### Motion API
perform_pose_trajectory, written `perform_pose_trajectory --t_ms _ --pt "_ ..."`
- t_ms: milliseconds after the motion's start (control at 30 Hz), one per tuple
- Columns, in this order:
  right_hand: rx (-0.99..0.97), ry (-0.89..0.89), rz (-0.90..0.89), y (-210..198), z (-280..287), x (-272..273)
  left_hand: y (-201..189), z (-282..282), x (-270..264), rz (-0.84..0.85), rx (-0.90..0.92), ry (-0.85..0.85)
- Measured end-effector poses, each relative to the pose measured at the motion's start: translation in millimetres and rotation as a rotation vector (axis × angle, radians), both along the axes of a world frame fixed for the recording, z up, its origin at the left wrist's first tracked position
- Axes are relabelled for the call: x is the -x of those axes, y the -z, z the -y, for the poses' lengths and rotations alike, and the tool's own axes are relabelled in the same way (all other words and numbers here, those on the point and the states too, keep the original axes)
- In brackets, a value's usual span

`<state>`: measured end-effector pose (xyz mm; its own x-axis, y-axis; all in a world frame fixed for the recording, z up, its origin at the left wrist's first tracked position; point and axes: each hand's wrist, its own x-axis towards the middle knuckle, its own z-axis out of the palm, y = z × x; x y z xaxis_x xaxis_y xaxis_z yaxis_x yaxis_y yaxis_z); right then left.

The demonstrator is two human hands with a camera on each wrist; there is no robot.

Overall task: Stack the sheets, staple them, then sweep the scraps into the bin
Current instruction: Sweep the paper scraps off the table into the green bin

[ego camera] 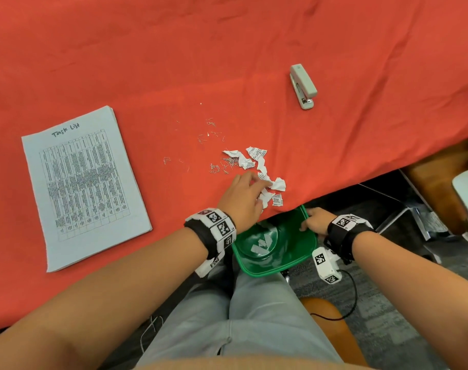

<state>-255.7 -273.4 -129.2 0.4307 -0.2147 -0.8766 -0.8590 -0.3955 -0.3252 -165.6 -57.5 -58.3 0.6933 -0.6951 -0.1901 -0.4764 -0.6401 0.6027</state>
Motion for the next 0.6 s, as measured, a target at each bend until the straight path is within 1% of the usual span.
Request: perform_pose_trajectory --t_ms 133,267,400,433,500,600 --pt "-0.017 0.037 0.013 0.3 -1.5 2.8 4.4 11.0 0.5 0.024 -0.119 0.112" --pt "-0.022 0.033 -0.002 2.9 -2.3 8.0 10.1 8.4 32.1 0.086 -0.176 0.240" --pt "-0.033 0.050 -0.009 2.8 -4.1 11.7 18.6 2.0 61.7 -0.025 -0.233 0.377" --pt "-0.036 0.051 -0.008 1.9 -4.7 12.3 18.6 1.8 63.1 -0.048 -0.217 0.400" --pt "-0.045 0.064 0.001 1.4 -4.7 13.1 13.5 5.6 55.4 -0.070 -0.103 0.349" --pt "-0.045 0.070 0.008 -0.2 -5.3 14.0 0.1 16.6 21.2 -0.039 0.028 0.120"
